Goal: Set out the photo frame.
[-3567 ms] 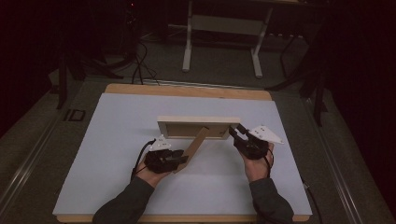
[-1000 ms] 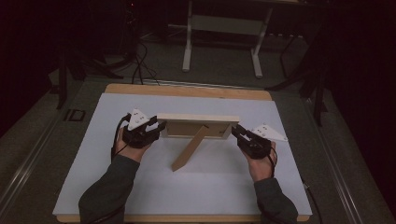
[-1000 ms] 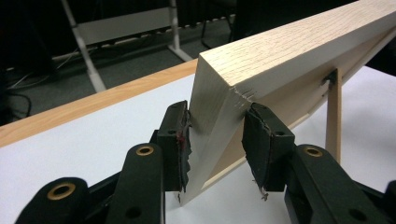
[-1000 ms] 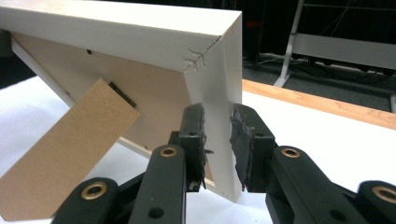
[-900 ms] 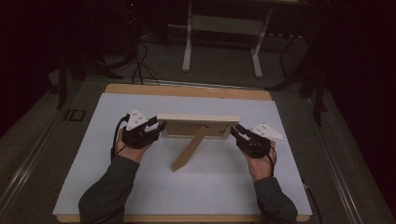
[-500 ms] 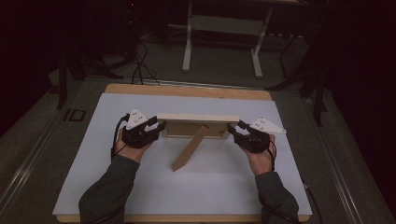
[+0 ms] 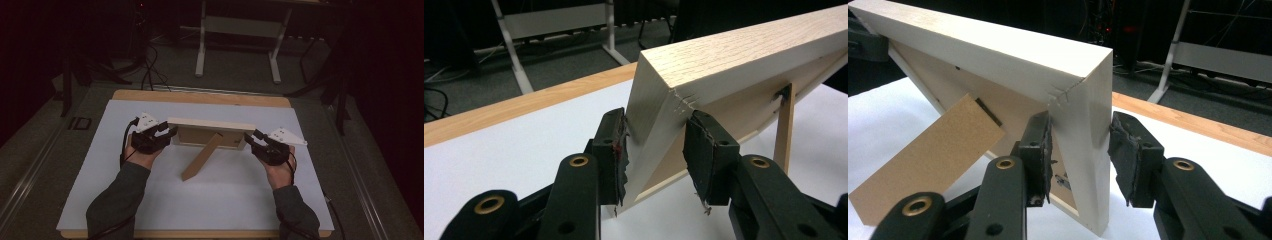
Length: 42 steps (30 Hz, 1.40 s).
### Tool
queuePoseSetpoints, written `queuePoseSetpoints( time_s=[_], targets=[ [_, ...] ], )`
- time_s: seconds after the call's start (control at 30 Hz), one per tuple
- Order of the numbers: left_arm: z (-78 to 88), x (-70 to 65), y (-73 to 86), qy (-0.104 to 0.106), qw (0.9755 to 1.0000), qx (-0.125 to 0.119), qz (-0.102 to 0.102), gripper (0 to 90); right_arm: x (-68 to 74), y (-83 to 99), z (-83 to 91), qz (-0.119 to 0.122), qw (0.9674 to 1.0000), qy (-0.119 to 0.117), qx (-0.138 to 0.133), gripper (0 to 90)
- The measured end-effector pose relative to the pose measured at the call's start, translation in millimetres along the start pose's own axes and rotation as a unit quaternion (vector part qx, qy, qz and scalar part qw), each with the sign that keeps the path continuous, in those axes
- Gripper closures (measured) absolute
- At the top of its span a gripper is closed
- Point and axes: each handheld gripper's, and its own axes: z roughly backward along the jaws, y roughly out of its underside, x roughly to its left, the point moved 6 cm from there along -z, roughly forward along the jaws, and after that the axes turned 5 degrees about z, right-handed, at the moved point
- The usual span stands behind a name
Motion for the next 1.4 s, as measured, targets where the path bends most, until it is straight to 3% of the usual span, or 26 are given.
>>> queuePoseSetpoints(
  time_s=[0.23,0.57,0.7,1.1,1.2,1.3,1.4],
  targets=[
    [-3.4,6.2,-1.5,0.006,0.9998,-0.002,0.019,62.7,6.7,-0.7,3.5,0.016,0.9999,-0.001,-0.001,60.5],
    [-9.2,14.8,-5.4,0.005,0.9998,0.003,0.017,63.8,17.2,-1.2,7.2,0.032,0.9994,-0.011,-0.005,59.5],
    [-11.8,18.5,-7.0,0.006,0.9997,0.003,0.021,63.5,25.4,-1.7,9.1,0.045,0.9983,-0.035,-0.010,60.3],
    [-24.6,27.0,-15.0,0.002,0.9991,0.011,0.040,63.0,41.4,-1.6,13.1,0.075,0.9950,-0.063,-0.018,63.2],
    [-26.8,27.9,-16.2,0.000,0.9990,0.013,0.042,62.9,43.8,-1.5,13.5,0.079,0.9945,-0.067,-0.019,63.6],
    [-31.4,26.3,-19.7,-0.016,0.9989,0.019,0.039,62.3,49.2,-1.4,14.0,0.089,0.9934,-0.069,-0.020,64.7],
    [-35.9,27.4,-21.5,-0.014,0.9986,0.023,0.046,62.2,52.9,-1.3,14.4,0.093,0.9930,-0.070,-0.020,65.4]
  ],
)
